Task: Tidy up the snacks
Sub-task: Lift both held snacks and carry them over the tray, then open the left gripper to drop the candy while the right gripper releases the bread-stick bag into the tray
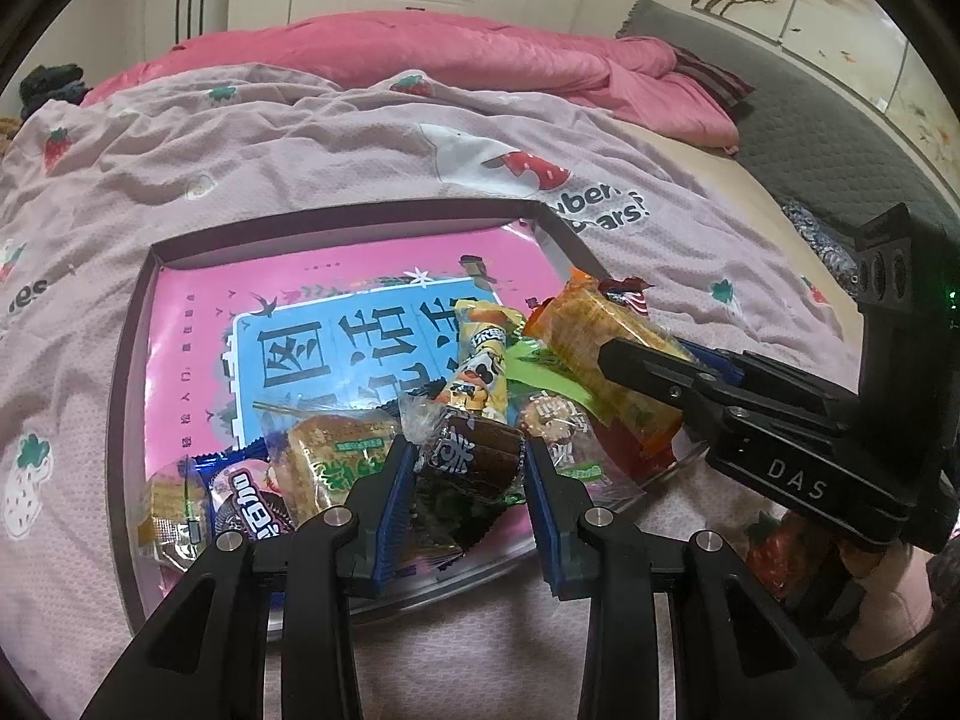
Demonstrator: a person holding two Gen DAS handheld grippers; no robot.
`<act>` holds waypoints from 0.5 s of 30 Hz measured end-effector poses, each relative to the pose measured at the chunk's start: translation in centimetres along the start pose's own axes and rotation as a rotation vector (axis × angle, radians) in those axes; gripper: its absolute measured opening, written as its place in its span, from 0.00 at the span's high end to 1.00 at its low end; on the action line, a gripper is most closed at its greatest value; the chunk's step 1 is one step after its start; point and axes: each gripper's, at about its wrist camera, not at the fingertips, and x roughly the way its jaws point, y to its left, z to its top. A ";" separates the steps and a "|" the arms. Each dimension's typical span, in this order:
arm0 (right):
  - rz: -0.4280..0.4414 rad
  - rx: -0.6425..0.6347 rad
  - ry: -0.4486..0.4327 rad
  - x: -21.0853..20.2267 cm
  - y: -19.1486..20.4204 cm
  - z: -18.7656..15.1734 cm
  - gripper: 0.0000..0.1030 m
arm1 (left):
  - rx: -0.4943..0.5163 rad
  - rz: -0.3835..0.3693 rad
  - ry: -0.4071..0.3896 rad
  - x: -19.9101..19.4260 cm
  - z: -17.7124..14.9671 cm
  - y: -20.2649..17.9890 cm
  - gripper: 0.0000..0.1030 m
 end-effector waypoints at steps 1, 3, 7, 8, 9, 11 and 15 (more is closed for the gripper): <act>0.006 0.002 -0.004 -0.1 -0.1 0.1 0.70 | 0.000 0.001 0.000 0.0 0.0 0.0 0.64; 0.009 0.002 -0.011 -0.4 -0.1 0.2 0.67 | 0.000 0.001 0.000 -0.1 -0.1 0.1 0.64; 0.013 -0.001 -0.015 -0.6 0.1 0.2 0.66 | -0.001 0.009 -0.002 -0.2 -0.2 0.2 0.61; 0.013 -0.002 -0.015 -0.6 0.1 0.2 0.66 | 0.002 0.012 -0.005 -0.3 -0.2 0.2 0.60; 0.014 -0.002 -0.015 -0.7 0.1 0.2 0.66 | 0.004 0.015 -0.005 -0.4 -0.3 0.2 0.56; 0.015 -0.004 -0.015 -0.7 0.2 0.2 0.65 | 0.005 0.014 -0.008 -0.6 -0.4 0.2 0.54; 0.016 -0.003 -0.025 -1.0 0.2 0.2 0.65 | 0.005 0.016 -0.008 -0.7 -0.4 0.3 0.54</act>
